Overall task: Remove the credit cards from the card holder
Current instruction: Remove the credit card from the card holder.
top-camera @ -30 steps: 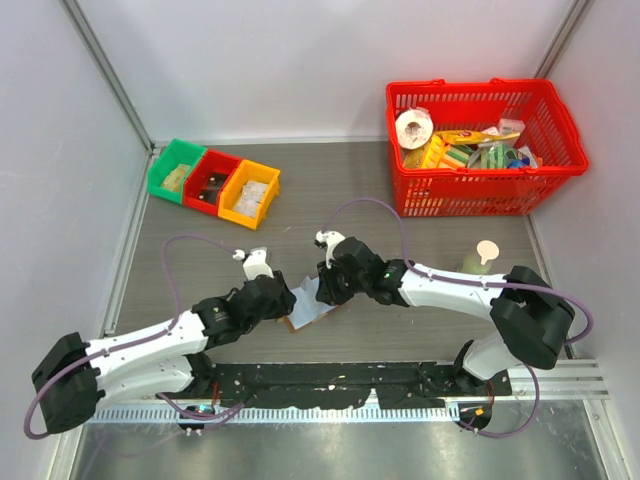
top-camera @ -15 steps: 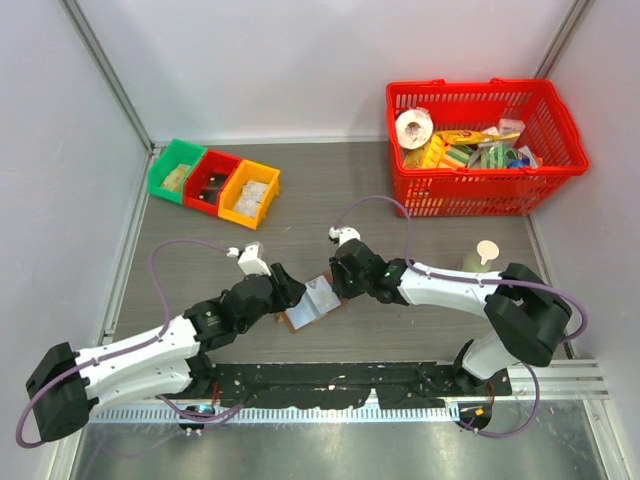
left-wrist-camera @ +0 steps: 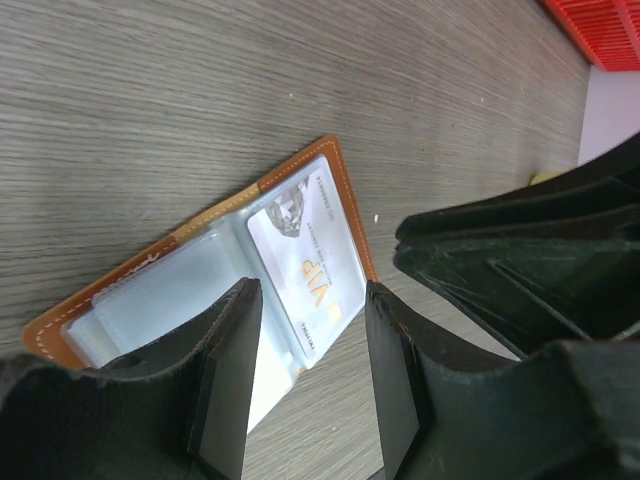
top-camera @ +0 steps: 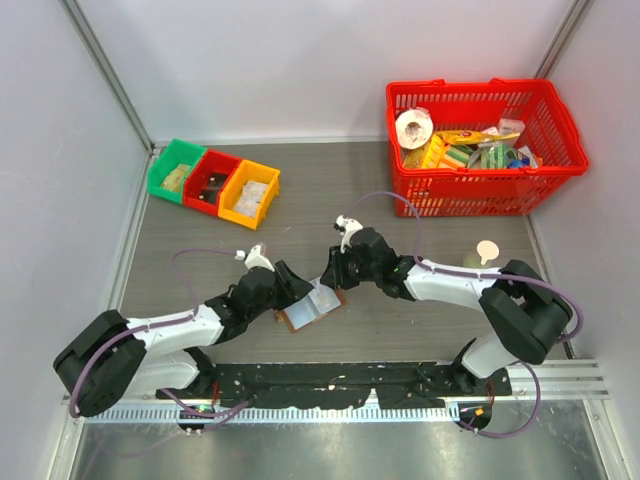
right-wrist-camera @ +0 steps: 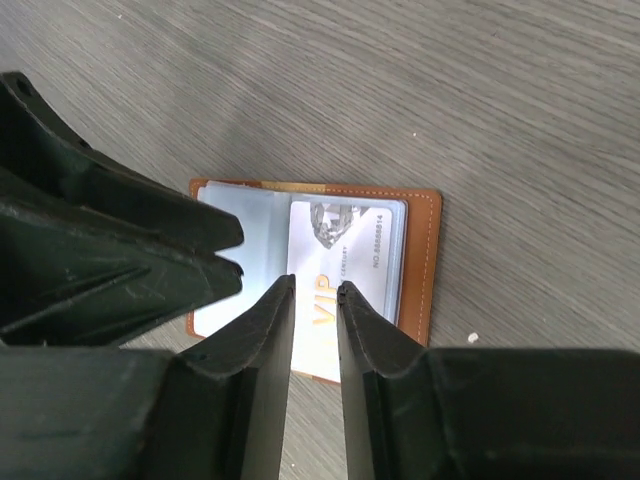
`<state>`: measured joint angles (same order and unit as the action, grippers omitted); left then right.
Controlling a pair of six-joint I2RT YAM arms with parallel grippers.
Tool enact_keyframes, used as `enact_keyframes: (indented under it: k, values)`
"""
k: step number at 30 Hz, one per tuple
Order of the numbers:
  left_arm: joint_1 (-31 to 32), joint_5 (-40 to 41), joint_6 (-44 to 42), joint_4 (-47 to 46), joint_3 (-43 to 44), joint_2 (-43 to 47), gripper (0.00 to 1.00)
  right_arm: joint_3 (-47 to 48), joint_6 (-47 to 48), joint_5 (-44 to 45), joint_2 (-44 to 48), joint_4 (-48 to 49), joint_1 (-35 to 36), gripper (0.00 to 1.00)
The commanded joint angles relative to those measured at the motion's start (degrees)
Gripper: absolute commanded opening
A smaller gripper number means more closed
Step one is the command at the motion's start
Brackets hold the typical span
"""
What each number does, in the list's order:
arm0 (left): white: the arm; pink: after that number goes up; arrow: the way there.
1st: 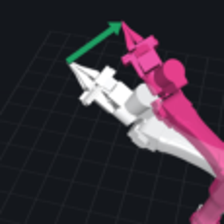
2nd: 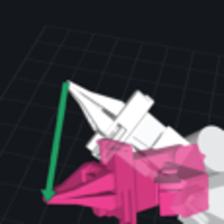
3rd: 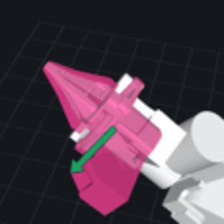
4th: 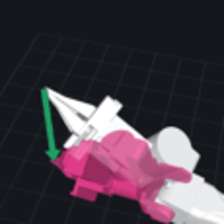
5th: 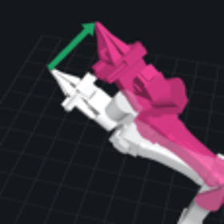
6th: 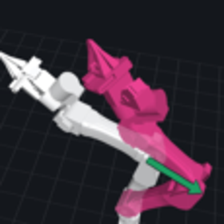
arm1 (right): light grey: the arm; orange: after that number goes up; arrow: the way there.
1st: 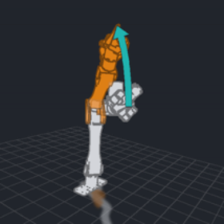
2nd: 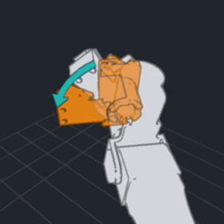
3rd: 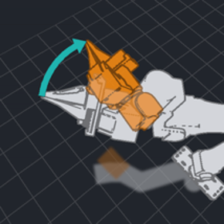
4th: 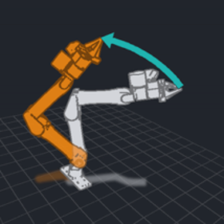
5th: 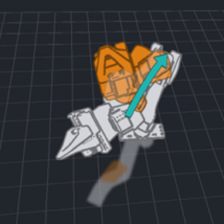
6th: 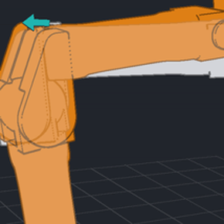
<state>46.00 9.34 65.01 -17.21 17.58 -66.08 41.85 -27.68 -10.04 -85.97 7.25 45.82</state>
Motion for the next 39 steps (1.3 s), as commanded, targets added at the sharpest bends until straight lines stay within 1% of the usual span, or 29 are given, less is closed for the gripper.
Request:
enact_keyframes:
  k: [1,6,15,20,26,29,33,36,39]
  values:
    - [-0.21,-2.49,1.78,-5.47,1.93,-2.55,0.49,-0.89,-1.58,-2.96,-2.44,7.08,-1.35,0.28]
    - [-0.12,-2.93,2.84,-4.59,1.75,-3.88,0.48,-4.31,-2.81,-3.75,-3.67,9.28,-2.67,0.27]
    - [-0.12,-5.47,3.71,-3.27,2.63,-7.04,0.47,-9.76,-6.06,-8.41,-5.08,14.01,-2.67,0.23]
    - [-0.12,-6.27,4.86,-4.32,2.45,-8.97,0.47,-10.12,-6.6,-8.76,-6.13,14.64,-2.67,0.21]
    - [-0.12,-6.71,5.12,-4.49,2.72,-9.94,0.46,-10.03,-6.95,-8.94,-7.01,14.9,-2.67,0.2]
    - [-0.12,-7.58,6.09,-6.07,2.63,-11.43,0.45,-10.2,-7.03,-9.38,-7.36,15.17,-2.67,0.2]
    - [-0.03,-8.9,7.49,-9.32,1.93,-12.14,0.4,-10.2,-7.21,-9.29,-7.54,15.17,-2.58,0.2]
    - [-0.03,-8.73,7.58,-10.12,1.58,-11.0,0.34,-10.47,-7.47,-9.03,-7.54,15.08,-2.76,0.2]
    - [0.06,-8.2,7.58,-10.91,0.61,-9.24,0.26,-10.56,-7.56,-8.5,-7.72,14.82,-2.67,0.19]
